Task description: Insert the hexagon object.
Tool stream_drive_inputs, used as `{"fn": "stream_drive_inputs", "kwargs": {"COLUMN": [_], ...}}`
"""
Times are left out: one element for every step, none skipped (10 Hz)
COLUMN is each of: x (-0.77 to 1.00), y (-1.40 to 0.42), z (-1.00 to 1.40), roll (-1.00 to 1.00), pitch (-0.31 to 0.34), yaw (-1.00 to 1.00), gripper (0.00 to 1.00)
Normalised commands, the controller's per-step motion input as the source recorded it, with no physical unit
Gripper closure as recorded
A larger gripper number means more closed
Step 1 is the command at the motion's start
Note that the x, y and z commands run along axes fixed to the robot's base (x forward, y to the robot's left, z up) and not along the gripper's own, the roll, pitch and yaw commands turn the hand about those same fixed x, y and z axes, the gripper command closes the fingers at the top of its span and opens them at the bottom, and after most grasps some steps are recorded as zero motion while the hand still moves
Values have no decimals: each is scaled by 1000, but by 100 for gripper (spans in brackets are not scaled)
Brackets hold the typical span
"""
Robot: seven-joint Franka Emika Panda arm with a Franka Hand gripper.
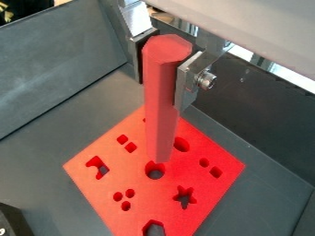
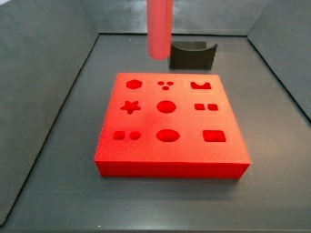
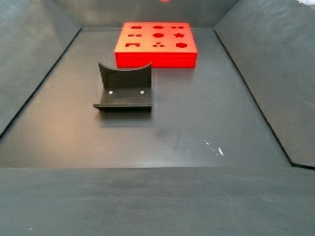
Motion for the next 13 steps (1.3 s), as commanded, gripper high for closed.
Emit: {"fn": "stream_drive_inputs", "kwargs": {"x": [0, 0, 0, 0, 0, 0, 6, 23, 0, -51, -163, -349, -131], "y": [229, 520, 429, 360, 314, 251, 206, 209, 254, 314, 371, 260, 49], "z": [-23, -77, -69, -86, -83, -80, -100, -160, -220, -309, -354, -263, -146], "roll": [67, 56, 20, 16, 16, 11, 13, 0, 0, 0, 0, 0, 0], "pitch": [0, 0, 0, 0, 0, 0, 0, 0, 0, -9, -36, -106, -104], "yaw": [-154, -423, -589, -669, -717, -786, -837, -840, -797, -717, -631, -383, -120], "gripper": [100, 100, 100, 100, 100, 100, 100, 100, 100, 100, 100, 100, 100]}}
